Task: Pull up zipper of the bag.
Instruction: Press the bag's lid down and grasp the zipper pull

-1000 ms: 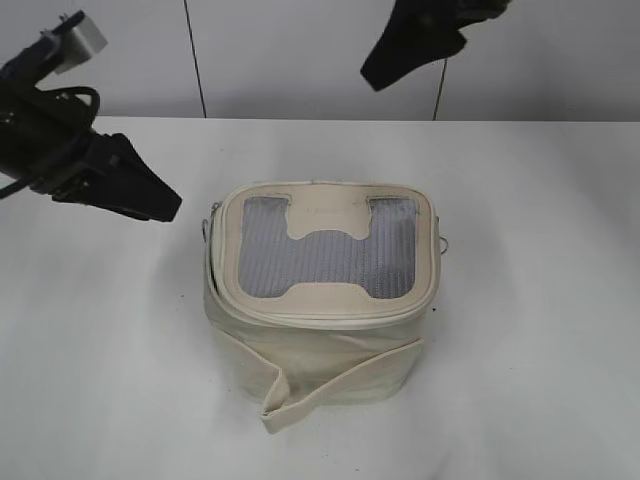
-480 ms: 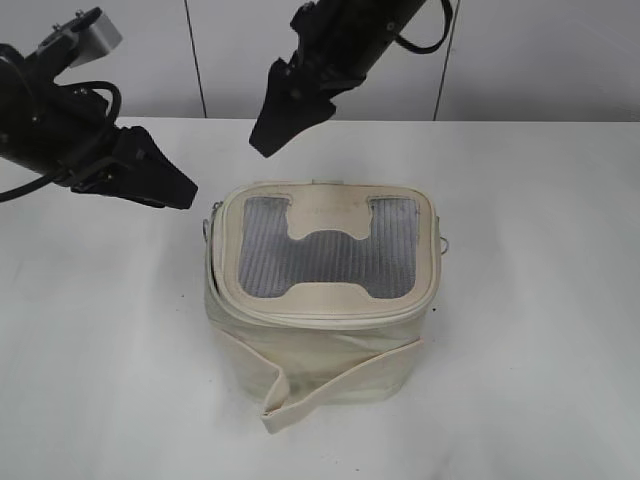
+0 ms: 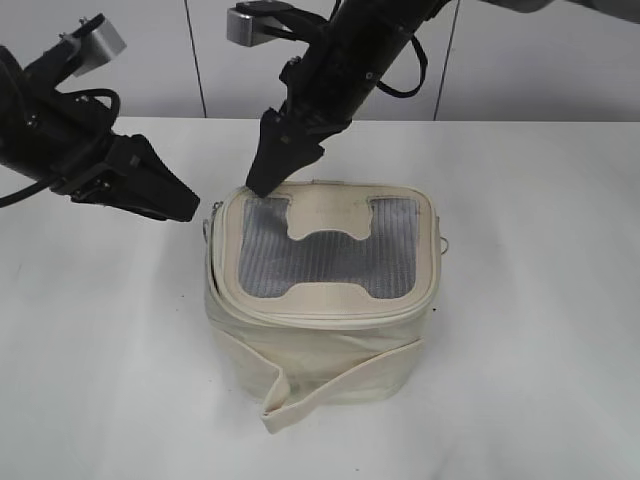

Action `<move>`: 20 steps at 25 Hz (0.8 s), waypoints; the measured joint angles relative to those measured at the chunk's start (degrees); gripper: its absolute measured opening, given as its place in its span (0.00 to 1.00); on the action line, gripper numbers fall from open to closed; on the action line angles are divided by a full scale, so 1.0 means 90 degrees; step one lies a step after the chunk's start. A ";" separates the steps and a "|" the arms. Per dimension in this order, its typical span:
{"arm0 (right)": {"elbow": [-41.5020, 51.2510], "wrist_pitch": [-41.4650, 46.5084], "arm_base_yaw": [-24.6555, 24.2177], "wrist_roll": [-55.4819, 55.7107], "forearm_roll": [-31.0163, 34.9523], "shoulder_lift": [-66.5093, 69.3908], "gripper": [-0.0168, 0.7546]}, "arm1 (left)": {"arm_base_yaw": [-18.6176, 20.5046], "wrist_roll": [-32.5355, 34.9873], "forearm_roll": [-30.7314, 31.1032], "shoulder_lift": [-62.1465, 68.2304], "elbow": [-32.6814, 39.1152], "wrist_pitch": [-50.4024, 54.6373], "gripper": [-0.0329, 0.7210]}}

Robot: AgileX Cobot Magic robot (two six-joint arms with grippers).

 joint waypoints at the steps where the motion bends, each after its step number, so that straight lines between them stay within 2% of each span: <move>1: 0.0000 0.0000 0.0000 0.0000 -0.0006 0.0047 0.78 | 0.0000 0.0000 0.0000 0.0000 0.0000 0.0001 0.52; 4: 0.0000 0.0005 0.0000 0.0011 -0.0013 0.0182 0.76 | 0.0000 0.0000 0.0000 0.0000 0.0000 0.0110 0.52; 6: -0.0012 0.0014 0.0000 0.0018 0.0007 0.0257 0.71 | 0.0000 0.0000 -0.0002 0.0000 0.0000 0.0119 0.53; 11: -0.0017 0.0097 0.0000 0.0027 0.0077 0.0286 0.51 | 0.0000 0.0000 -0.0007 0.0000 0.0000 -0.0044 0.55; 17: -0.0018 0.0148 0.0000 0.0364 0.0120 0.0286 0.14 | 0.0000 0.0000 -0.0001 0.0000 0.0000 -0.0652 0.59; 20: -0.0018 0.0148 0.0000 0.0453 0.0114 0.0271 0.11 | 0.0000 0.0000 0.0127 0.0000 0.0000 -0.0659 0.60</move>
